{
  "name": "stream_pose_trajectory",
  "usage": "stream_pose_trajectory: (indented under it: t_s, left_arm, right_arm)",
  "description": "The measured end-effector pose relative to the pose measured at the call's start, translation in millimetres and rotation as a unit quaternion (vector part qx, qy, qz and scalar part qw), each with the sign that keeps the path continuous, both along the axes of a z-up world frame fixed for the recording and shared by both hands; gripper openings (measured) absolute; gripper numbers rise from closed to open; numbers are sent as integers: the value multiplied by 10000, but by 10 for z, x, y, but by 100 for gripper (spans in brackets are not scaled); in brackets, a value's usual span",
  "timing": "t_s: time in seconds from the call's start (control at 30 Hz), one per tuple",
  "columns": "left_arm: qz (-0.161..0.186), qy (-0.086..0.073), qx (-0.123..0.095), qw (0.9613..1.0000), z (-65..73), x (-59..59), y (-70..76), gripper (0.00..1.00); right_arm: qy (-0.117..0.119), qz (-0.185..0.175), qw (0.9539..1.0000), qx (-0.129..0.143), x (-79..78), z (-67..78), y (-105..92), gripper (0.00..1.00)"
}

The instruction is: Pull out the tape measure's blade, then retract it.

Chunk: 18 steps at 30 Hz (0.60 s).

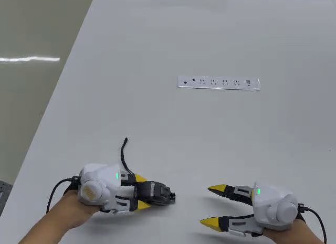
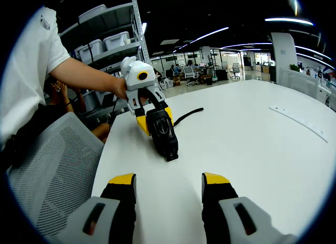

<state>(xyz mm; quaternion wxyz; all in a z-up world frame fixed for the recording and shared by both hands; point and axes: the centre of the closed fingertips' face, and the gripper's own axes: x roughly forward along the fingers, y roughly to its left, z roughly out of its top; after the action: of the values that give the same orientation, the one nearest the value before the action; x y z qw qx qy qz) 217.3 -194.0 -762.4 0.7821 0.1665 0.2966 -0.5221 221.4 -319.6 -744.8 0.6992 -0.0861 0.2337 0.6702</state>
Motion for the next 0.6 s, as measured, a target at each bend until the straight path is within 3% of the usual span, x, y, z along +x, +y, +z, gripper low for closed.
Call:
stream_pose_trajectory:
  t_s: [0.6]
  left_arm:
    - [-89, -16, 53, 9999, -1, 0, 2, 29]
  right_arm:
    - [-9, 152, 9999, 57, 14, -32, 185, 48]
